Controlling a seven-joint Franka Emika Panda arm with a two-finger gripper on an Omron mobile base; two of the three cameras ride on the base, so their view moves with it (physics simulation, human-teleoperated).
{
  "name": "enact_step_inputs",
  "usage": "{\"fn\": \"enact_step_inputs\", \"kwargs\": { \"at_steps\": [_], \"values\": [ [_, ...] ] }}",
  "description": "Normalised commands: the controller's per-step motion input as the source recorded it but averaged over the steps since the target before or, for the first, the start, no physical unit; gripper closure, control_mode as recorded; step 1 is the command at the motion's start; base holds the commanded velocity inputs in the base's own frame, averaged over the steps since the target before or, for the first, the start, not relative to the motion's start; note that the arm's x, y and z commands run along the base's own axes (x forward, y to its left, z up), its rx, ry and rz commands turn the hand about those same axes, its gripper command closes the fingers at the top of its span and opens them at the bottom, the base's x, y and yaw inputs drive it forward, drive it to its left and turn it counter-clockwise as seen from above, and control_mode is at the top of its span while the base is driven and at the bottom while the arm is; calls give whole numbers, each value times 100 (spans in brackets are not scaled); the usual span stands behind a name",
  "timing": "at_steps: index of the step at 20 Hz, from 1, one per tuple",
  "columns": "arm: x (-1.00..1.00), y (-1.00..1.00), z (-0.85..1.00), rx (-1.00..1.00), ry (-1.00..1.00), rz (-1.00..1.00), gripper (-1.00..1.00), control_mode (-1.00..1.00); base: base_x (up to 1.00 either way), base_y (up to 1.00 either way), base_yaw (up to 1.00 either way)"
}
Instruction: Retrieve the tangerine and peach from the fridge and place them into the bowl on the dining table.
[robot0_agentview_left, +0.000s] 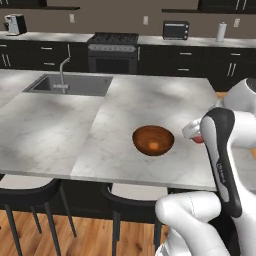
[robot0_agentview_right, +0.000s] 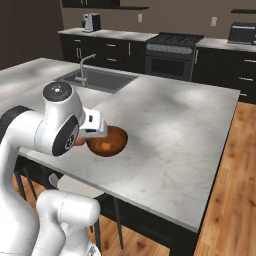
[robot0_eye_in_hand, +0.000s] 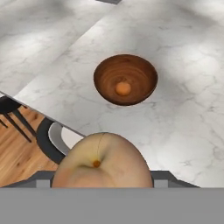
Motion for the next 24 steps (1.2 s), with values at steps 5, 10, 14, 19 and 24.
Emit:
{"fn": "enact_step_inputs", "kwargs": {
  "at_steps": [5, 10, 14, 19, 24],
  "values": [
    [46, 2, -29, 0, 8, 0, 100, -100, 0, 0, 0],
    [49, 8, -28, 0, 4, 0, 100, -100, 0, 0, 0],
    [46, 8, -30, 0, 1, 0, 100, -100, 0, 0, 0],
    [44, 7, -33, -1, 0, 0, 100, -100, 0, 0, 0],
    [47, 6, -34, 0, 0, 0, 100, -100, 0, 0, 0]
  ]
}}
